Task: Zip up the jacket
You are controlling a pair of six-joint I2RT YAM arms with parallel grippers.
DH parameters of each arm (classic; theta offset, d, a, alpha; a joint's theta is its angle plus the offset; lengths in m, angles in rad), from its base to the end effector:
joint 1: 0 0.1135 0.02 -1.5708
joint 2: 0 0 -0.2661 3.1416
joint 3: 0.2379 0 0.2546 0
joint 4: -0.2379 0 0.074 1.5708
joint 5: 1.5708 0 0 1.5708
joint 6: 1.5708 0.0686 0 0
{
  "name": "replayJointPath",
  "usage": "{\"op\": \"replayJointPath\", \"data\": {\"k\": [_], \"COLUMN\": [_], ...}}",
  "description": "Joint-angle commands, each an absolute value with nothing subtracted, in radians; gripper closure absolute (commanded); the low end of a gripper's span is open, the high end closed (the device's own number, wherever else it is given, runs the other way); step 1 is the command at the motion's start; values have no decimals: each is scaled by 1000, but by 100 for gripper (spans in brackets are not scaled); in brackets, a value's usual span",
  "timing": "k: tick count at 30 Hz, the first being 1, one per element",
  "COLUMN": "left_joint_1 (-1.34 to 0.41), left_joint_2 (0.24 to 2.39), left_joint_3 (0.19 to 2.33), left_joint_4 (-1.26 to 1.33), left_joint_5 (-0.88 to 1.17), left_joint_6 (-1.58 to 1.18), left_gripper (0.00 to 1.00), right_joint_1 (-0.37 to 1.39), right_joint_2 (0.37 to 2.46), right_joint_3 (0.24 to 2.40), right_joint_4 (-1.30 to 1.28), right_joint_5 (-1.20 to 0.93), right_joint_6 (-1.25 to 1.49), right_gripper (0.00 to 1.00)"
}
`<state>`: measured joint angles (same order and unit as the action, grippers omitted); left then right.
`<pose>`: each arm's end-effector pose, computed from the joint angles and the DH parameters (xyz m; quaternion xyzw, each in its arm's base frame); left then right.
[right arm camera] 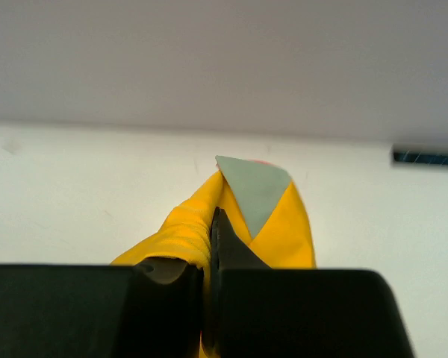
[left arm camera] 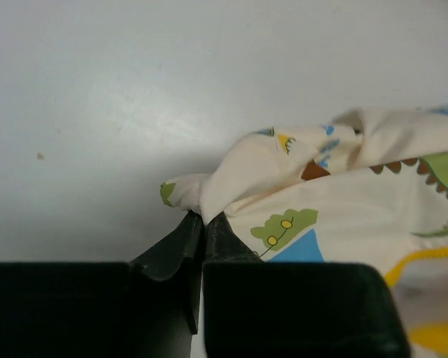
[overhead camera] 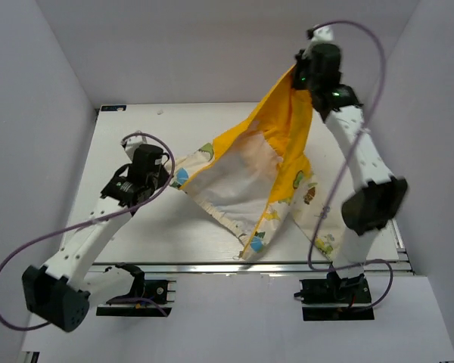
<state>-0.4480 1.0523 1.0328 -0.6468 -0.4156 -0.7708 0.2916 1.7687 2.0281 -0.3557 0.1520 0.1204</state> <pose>0.2321 -0.0808 0.3153 -0.2304 0.8542 -0.0926 0.4568 0.4218 0.1157 0.4822 -0.0123 0.7398 0.0821 0.6676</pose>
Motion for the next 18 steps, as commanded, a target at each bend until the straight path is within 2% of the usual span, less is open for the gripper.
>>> {"op": "replayJointPath", "data": {"k": [1, 2, 4, 5, 6, 8, 10, 13, 17, 18], "left_joint_1": [-373, -371, -373, -373, -376, -393, -397, -396, -396, -396], "left_joint_2": [1113, 1146, 1239, 1262, 1279, 1289, 1267, 1192, 1076, 1045], "left_joint_3": [927, 914, 905, 888, 882, 877, 885, 911, 956, 986], "left_joint_4": [-564, -542, -459, -424, -393, -387, -423, -538, -707, -789], "left_joint_5": [-298, -254, -61, 10, 102, 110, 91, -25, -202, -236], "left_joint_6": [-816, -816, -778, -763, -758, -730, -695, -686, -712, -730], "left_gripper": [82, 74, 74, 73, 61, 43, 2, 2, 2, 2], "right_joint_1": [302, 305, 311, 311, 311, 311, 314, 351, 527, 623], "right_joint_2": [2004, 2053, 2166, 2181, 2180, 2143, 2044, 1902, 1752, 1711], "right_joint_3": [2118, 2158, 2265, 2279, 2279, 2211, 2128, 1958, 1732, 1648], "right_joint_4": [-412, -441, -501, -534, -540, -529, -514, -514, -523, -511], "right_joint_5": [143, 127, 136, 144, 144, 138, 133, 115, 178, 184], "right_joint_6": [181, 186, 215, 219, 225, 221, 221, 226, 222, 233], "right_gripper": [96, 77, 52, 29, 14, 11, 11, 11, 11, 11]}}
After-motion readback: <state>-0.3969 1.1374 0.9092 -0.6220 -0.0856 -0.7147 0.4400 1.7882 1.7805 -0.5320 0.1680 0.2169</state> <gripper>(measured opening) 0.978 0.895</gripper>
